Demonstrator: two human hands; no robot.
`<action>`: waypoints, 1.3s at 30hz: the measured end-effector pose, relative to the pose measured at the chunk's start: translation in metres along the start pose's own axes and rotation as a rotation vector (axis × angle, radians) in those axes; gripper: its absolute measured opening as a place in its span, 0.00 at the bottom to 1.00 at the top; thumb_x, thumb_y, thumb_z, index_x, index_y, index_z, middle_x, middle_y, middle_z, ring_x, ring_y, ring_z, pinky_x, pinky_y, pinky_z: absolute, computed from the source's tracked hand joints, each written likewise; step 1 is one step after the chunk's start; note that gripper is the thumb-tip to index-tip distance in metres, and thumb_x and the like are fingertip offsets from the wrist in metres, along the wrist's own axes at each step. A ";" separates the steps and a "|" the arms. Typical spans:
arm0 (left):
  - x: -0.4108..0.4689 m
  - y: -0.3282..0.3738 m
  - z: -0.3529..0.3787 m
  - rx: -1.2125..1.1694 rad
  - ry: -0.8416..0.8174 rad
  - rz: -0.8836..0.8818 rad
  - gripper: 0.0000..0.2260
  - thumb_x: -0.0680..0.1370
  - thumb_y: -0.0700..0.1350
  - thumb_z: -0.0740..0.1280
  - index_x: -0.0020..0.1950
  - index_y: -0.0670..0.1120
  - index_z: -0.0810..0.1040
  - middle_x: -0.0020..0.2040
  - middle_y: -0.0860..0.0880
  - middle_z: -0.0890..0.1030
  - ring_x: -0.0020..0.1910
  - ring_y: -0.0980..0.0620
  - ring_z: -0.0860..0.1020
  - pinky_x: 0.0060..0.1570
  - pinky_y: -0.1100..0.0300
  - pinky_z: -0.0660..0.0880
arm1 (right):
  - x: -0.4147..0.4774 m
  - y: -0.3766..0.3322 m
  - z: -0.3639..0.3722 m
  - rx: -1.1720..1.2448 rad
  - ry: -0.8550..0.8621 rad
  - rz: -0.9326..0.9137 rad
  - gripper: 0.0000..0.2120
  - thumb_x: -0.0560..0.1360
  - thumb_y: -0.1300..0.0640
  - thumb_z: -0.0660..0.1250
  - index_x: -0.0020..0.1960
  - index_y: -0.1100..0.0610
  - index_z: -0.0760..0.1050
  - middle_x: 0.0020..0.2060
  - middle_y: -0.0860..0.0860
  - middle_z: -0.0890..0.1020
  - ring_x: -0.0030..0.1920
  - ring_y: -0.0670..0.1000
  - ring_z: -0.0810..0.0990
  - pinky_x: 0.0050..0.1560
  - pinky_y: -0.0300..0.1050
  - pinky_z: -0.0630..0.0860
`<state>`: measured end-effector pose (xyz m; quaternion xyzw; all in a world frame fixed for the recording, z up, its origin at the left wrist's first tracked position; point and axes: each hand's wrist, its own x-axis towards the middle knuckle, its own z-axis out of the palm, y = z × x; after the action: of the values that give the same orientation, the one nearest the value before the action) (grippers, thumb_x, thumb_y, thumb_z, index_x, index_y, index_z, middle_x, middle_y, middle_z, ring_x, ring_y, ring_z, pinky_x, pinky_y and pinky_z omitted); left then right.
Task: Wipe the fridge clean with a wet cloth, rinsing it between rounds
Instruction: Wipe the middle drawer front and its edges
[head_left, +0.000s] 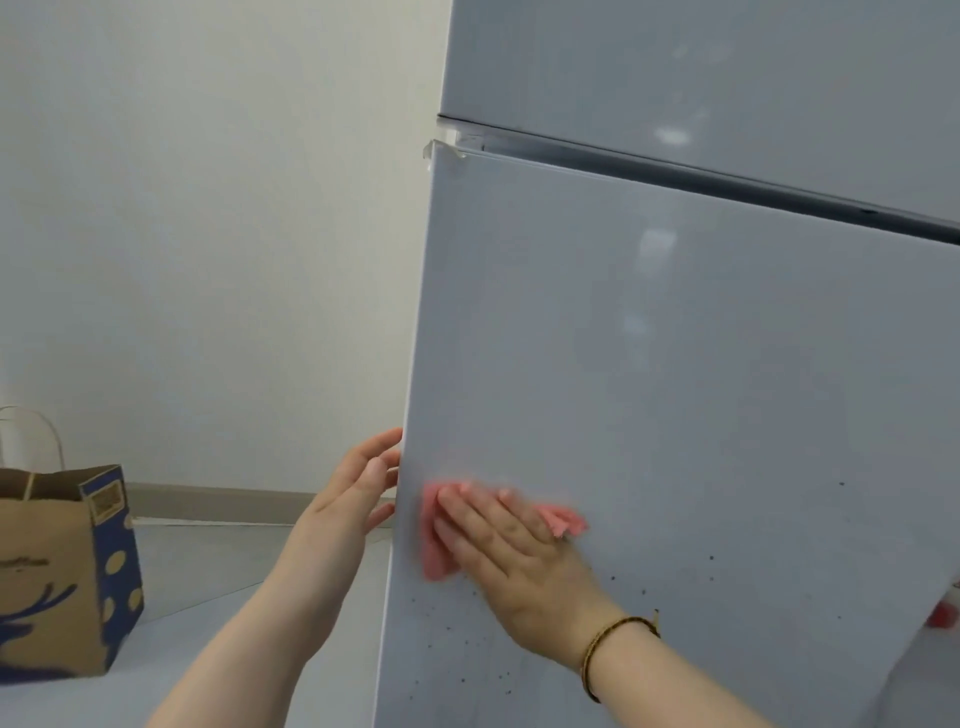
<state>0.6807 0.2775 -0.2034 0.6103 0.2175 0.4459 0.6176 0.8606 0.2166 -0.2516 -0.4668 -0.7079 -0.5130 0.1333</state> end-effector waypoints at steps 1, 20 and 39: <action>0.001 0.000 -0.003 0.001 -0.019 -0.003 0.19 0.66 0.60 0.61 0.55 0.59 0.75 0.53 0.58 0.81 0.56 0.59 0.77 0.60 0.55 0.69 | -0.010 -0.003 0.001 -0.014 -0.051 -0.086 0.26 0.77 0.65 0.41 0.75 0.62 0.41 0.75 0.55 0.39 0.75 0.52 0.42 0.75 0.47 0.42; -0.006 -0.008 -0.006 -0.010 -0.075 0.069 0.21 0.63 0.63 0.60 0.54 0.63 0.75 0.56 0.65 0.78 0.58 0.66 0.74 0.58 0.59 0.68 | -0.036 -0.028 0.010 -0.083 -0.081 -0.098 0.26 0.77 0.65 0.42 0.75 0.61 0.44 0.75 0.56 0.42 0.75 0.52 0.41 0.75 0.47 0.42; -0.033 -0.071 0.043 0.925 0.033 0.727 0.20 0.79 0.59 0.46 0.72 0.61 0.53 0.75 0.62 0.44 0.74 0.60 0.44 0.70 0.61 0.46 | -0.098 0.034 0.002 -0.141 -0.206 -0.302 0.23 0.78 0.63 0.40 0.71 0.58 0.56 0.74 0.55 0.52 0.75 0.53 0.41 0.74 0.46 0.45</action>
<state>0.7193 0.2364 -0.2729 0.8447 0.1760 0.4971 0.0913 0.9405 0.1683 -0.2979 -0.4134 -0.7421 -0.5251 -0.0515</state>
